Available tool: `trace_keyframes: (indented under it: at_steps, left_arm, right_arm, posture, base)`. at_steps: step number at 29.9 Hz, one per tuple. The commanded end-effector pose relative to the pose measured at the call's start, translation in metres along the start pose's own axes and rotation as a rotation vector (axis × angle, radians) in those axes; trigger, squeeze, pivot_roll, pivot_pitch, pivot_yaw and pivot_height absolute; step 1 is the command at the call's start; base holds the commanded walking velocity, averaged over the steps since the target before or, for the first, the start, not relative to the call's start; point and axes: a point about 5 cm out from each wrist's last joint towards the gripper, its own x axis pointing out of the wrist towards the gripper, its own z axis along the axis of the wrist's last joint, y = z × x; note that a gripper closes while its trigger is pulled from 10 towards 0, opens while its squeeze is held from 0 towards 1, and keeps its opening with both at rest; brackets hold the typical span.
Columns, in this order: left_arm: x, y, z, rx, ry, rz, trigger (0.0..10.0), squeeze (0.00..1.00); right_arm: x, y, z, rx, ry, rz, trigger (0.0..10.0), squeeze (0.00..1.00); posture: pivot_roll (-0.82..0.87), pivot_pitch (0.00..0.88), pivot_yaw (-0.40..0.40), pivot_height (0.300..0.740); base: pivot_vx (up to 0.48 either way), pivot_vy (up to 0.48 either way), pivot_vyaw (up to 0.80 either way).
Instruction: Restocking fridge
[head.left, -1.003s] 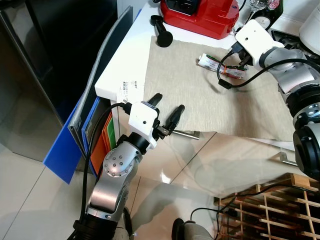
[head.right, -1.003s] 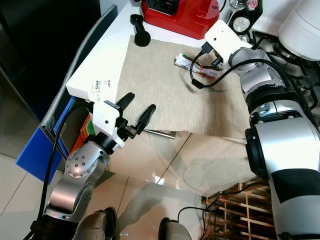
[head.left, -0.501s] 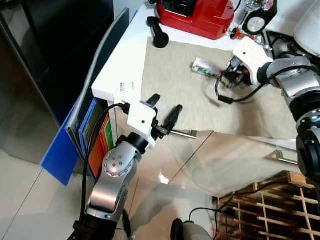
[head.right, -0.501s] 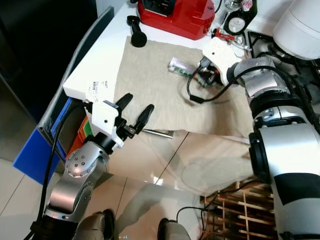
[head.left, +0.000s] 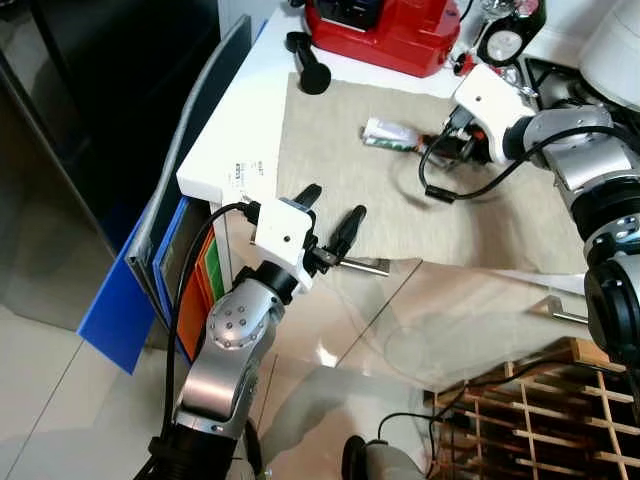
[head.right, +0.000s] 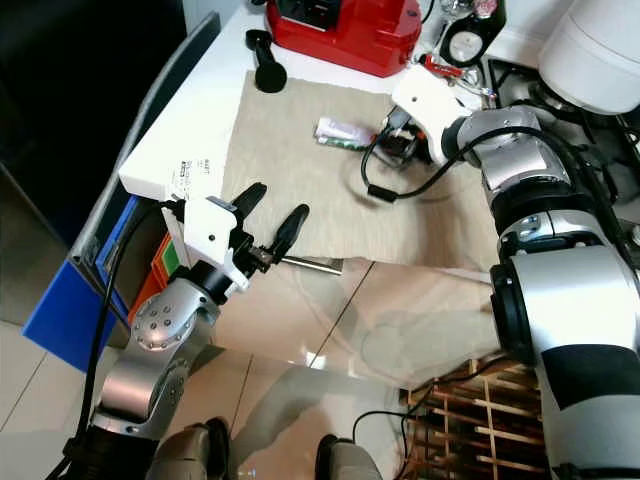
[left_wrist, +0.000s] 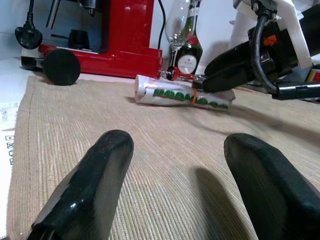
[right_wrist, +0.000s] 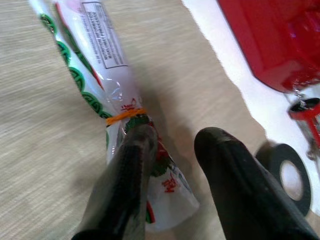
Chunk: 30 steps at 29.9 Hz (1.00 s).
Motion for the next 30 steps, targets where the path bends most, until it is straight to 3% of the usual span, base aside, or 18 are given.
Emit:
trace_keyframes:
  at_steps: [1, 8, 18, 19, 24, 30]
  left_arm:
    - [0.0, -0.003, -0.004, -0.019, 0.017, -0.003, 10.0, 0.0]
    - [0.0, -0.003, -0.005, -0.015, 0.019, -0.009, 10.0, 0.0]
    - [0.001, 0.001, -0.004, -0.005, 0.012, 0.002, 10.0, 0.0]
    - [0.001, 0.001, -0.004, -0.005, 0.012, 0.001, 10.0, 0.0]
    - [0.002, 0.001, -0.004, -0.005, 0.014, -0.005, 10.0, 0.0]
    - [0.003, 0.001, -0.004, -0.008, 0.016, -0.002, 10.0, 0.0]
  right_arm:
    - [-0.002, 0.001, -0.003, 0.017, 0.01, 0.057, 10.0, 1.0]
    - [-0.001, 0.008, -0.001, 0.038, 0.0, 0.172, 10.0, 1.0]
    - [-0.002, 0.006, 0.004, 0.036, 0.019, 0.185, 10.0, 1.0]
    - [-0.001, 0.007, 0.003, 0.029, 0.029, 0.182, 10.0, 0.0]
    - [0.008, 0.019, -0.017, 0.001, 0.144, 0.141, 10.0, 0.0]
    - [0.013, 0.032, -0.035, 0.084, 0.198, 0.159, 10.0, 0.0]
  posture:
    - [0.1, 0.176, -0.134, 0.74]
    - [0.11, 0.159, -0.132, 0.74]
    - [0.12, 0.147, -0.136, 0.74]
    - [0.12, 0.143, -0.133, 0.74]
    - [0.12, 0.14, -0.131, 0.74]
    - [0.12, 0.148, -0.134, 0.74]
  base:
    - [0.0, 0.0, 0.0]
    - [0.0, 0.0, 0.0]
    - [0.0, 0.0, 0.0]
    - [0.0, 0.0, 0.0]
    - [0.0, 0.0, 0.0]
    - [0.0, 0.0, 0.0]
